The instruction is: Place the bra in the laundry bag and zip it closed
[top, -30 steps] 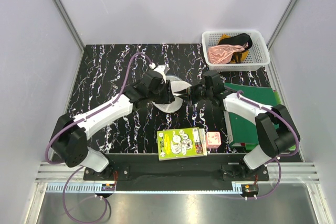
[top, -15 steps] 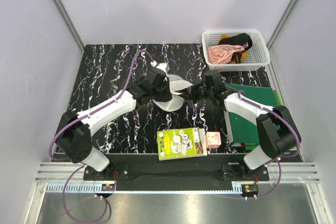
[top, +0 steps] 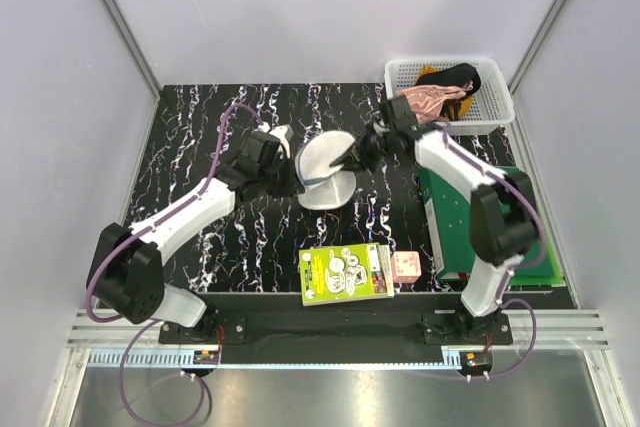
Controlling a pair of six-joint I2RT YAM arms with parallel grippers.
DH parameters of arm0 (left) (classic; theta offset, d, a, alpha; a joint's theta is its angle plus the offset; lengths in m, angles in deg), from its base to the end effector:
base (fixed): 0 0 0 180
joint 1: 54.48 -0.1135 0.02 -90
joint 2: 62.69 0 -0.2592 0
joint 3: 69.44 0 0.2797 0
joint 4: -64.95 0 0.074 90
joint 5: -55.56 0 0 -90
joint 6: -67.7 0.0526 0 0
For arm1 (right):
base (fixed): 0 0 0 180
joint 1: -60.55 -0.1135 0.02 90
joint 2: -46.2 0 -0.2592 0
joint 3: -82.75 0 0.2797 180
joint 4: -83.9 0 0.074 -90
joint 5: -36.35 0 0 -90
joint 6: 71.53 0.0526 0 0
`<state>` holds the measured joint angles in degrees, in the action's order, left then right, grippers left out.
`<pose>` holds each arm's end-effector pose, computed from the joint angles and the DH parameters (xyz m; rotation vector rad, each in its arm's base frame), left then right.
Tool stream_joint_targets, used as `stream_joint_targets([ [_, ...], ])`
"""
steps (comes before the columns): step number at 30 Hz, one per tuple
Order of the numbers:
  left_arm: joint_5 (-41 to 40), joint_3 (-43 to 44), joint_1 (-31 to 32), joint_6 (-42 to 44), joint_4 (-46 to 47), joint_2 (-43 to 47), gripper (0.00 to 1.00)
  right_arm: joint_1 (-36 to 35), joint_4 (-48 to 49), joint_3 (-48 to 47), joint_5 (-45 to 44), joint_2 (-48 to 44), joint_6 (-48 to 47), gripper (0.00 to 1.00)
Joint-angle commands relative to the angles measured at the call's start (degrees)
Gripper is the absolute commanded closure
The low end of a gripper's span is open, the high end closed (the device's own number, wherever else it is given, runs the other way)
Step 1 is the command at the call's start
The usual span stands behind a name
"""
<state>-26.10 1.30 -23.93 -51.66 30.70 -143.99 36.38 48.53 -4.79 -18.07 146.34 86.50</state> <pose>0.2934 -0.1820 0.2296 0.0996 2.4452 -0.6628 0.3677 0.1986 0.2209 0.7095 2.6661 1.3672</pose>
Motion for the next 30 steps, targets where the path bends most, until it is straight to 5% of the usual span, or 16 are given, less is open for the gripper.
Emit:
stream_joint_targets([
  [1, 9.8, -2.1, 0.4, -2.7, 8.2, 1.2, 1.0, 1.2, -24.0, -21.9, -2.2, 12.0, -27.3, 0.75],
  [6, 12.9, -5.4, 0.9, -13.3, 18.0, 1.1, 1.0, 1.3, -35.3, -31.0, -14.7, 13.0, -35.7, 0.35],
  [12, 12.8, -6.1, 2.2, -18.7, 21.7, -0.4, 1.0, 1.2, -30.2, -15.8, -17.7, -2.7, -26.0, 0.1],
  [17, 13.3, -7.6, 2.7, -19.7, 24.1, -0.3, 1.0, -1.0, 0.0, 8.0, -8.3, -12.1, -2.2, 0.07],
  [25, 14.5, -8.8, 3.6, -20.5, 24.9, -0.4, 1.0, -3.1, 8.1, 9.1, -8.9, -8.8, 4.2, 0.13],
  [30, 15.1, -7.7, 3.7, -21.3, 25.3, -0.2, 1.0, -4.7, 10.8, 10.9, -7.5, -6.4, 7.9, 0.33],
])
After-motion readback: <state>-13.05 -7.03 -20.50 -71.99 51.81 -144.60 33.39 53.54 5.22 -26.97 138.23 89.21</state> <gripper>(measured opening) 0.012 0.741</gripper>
